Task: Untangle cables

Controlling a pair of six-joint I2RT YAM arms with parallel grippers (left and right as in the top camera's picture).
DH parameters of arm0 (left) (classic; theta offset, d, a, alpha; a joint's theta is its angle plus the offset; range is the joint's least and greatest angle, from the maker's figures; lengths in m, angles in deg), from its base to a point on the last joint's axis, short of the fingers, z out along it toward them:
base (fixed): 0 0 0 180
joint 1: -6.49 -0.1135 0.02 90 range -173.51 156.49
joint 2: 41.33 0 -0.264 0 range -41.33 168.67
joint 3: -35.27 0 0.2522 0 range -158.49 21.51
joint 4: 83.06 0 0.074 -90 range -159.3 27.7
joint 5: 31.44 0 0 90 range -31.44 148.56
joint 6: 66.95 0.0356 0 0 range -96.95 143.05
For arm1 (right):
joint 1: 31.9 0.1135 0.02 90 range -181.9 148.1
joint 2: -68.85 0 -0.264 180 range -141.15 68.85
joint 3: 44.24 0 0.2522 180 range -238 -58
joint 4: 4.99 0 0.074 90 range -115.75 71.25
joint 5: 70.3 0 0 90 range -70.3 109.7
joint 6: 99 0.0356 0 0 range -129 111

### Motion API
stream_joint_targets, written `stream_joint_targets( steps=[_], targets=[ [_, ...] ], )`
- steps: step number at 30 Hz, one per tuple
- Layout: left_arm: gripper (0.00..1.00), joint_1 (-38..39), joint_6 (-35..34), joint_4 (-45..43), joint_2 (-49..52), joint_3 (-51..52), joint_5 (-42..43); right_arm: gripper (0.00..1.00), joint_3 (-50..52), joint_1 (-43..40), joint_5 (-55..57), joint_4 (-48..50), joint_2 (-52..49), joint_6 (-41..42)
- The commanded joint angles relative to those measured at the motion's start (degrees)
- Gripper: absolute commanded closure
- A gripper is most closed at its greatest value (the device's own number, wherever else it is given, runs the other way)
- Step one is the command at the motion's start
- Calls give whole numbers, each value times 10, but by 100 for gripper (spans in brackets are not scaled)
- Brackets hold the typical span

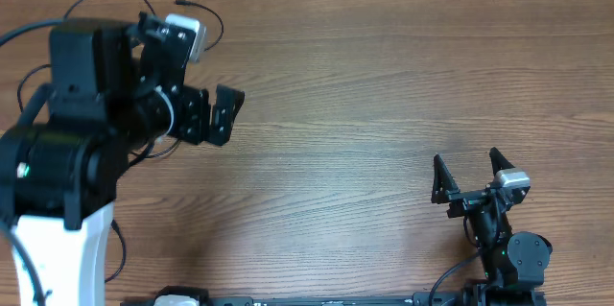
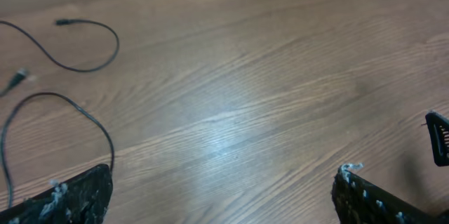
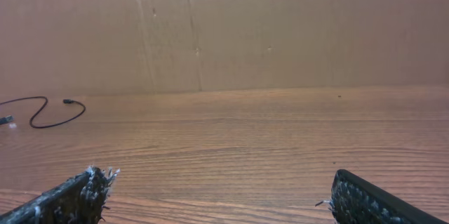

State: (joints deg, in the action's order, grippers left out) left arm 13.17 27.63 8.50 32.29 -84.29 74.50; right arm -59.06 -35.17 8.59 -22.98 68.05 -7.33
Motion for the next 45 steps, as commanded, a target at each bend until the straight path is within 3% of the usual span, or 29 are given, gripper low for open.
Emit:
stream_joint_targets(
  steps=[1,12,19,25,35,45],
  targets=[
    [1,2,-3,-11,-40,20,-11,0,6,3,6,3,6,-2],
    [0,2,5,-136,-248,285,-11,0,6,3,6,3,6,-2],
    [0,2,21,-134,-390,384,-9,0,6,3,6,3,6,-2],
    [1,2,23,-163,-424,437,-2,0,6,3,6,3,6,-2],
    [0,0,52,-446,-513,650,67,0,6,3,6,3,6,-2],
    [0,0,-12,-722,-622,876,59,0,6,3,6,3,6,-2]
  ],
)
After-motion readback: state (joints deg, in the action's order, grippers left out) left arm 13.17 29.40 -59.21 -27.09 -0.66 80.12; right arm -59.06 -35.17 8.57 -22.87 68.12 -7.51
